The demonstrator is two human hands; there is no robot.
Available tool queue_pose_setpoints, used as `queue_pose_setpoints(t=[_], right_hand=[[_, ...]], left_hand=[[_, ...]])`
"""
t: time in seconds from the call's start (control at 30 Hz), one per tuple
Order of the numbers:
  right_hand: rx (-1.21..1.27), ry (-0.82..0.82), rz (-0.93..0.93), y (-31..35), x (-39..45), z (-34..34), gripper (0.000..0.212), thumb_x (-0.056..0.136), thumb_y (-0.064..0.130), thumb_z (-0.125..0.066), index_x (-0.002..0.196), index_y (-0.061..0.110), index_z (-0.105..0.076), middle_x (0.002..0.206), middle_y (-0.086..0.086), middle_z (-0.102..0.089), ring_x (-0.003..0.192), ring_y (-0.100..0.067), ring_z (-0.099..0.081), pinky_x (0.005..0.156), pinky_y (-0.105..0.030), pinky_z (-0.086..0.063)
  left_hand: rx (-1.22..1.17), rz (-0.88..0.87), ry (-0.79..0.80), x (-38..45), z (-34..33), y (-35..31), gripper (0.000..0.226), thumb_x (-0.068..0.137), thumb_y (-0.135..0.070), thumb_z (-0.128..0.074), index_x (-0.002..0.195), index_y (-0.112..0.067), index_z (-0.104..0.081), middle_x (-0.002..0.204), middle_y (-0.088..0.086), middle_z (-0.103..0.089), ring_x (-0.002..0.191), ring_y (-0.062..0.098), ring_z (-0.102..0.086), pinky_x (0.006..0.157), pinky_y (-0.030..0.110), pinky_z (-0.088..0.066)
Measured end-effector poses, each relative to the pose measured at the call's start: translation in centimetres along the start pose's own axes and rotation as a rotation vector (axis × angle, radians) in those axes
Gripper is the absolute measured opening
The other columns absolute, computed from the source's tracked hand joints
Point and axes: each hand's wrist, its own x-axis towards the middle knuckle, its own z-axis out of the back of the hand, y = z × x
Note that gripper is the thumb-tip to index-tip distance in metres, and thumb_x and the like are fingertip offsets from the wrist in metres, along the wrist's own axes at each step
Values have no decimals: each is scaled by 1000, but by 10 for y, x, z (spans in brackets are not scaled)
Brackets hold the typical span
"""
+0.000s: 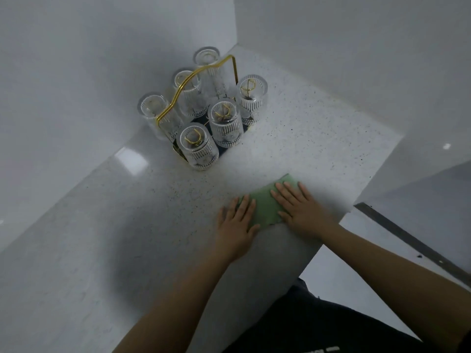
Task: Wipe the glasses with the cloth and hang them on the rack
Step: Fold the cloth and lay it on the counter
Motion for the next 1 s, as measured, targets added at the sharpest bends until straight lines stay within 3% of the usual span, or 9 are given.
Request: queue_pose_setpoints(t=[0.13, 0.23, 0.3, 0.43, 0.57, 0.73, 0.83, 0.9, 1.0], right_hand=[[75, -66, -106, 35, -14, 12, 50, 87, 37, -32, 128, 20, -54, 132, -5, -58, 123, -33, -52, 109, -44, -12], [299, -141, -192, 73, -27, 23, 43, 82, 40, -37, 101, 22, -70, 105, -4, -68, 102, -31, -58, 92, -40, -32], [374, -97, -167, 95, -38, 22, 33, 81, 43, -47, 87, 21, -71, 91, -3, -67, 91, -28, -57, 84, -37, -38], [426, -29, -188, 109, -58, 7, 17, 71, 34, -74, 79, 19, -70, 89, -2, -66, 88, -27, -56, 77, -29, -34], [518, -70, -262, 116, -68, 5, 12, 71, 17, -76, 79, 12, -69, 91, -6, -63, 91, -24, -49, 74, -24, -30], [496, -174, -273, 122, -76, 3, 9, 68, 7, -75, 68, 13, -68, 75, -4, -66, 76, -25, -58, 70, -24, -42], [419, -131, -273, 126, -81, 9, 2, 72, 11, -69, 71, 11, -68, 75, -6, -67, 74, -26, -59, 72, -31, -48], [369, -59, -252, 127, -84, 12, 6, 77, 13, -63, 76, 9, -67, 79, -9, -67, 79, -27, -58, 75, -32, -46], [393, -37, -236, 126, -96, 9, 12, 73, 16, -68, 82, 9, -64, 84, -9, -64, 82, -27, -56, 73, -27, -39]], left_hand=[[38, -5, 10, -29, -3, 6, 67, 96, -59, -16, 156, -30, -12, 165, -4, -5, 150, 22, -7, 118, 44, -10], [-1, -78, -27, -43, -1, 12, 89, 78, -65, -5, 151, -24, -35, 156, 7, -33, 142, 27, -27, 113, 39, -19], [-63, -147, -29, -50, -1, 19, 82, 80, -60, -19, 143, -17, -49, 139, 11, -50, 130, 28, -42, 106, 38, -26], [-295, -204, -64, -57, 1, 32, 41, 83, -25, -67, 119, -6, -69, 110, 16, -65, 101, 32, -61, 91, 39, -47], [-456, -211, -136, -62, 2, 31, 29, 77, -4, -79, 105, 0, -74, 103, 15, -65, 96, 27, -64, 91, 32, -53], [-373, -225, -156, -62, -2, 30, 20, 78, -5, -78, 97, -2, -77, 95, 15, -66, 90, 28, -64, 82, 20, -45], [-177, -295, -162, -65, 1, 27, 20, 83, -24, -74, 102, -17, -78, 99, 3, -69, 100, 20, -58, 91, 27, -37], [-76, -325, -124, -67, 2, 27, 22, 88, -33, -67, 107, -24, -76, 106, -4, -68, 107, 15, -53, 92, 25, -26], [-57, -368, -106, -70, -6, 27, 26, 86, -34, -69, 107, -22, -75, 111, -3, -68, 112, 18, -53, 92, 26, -27]])
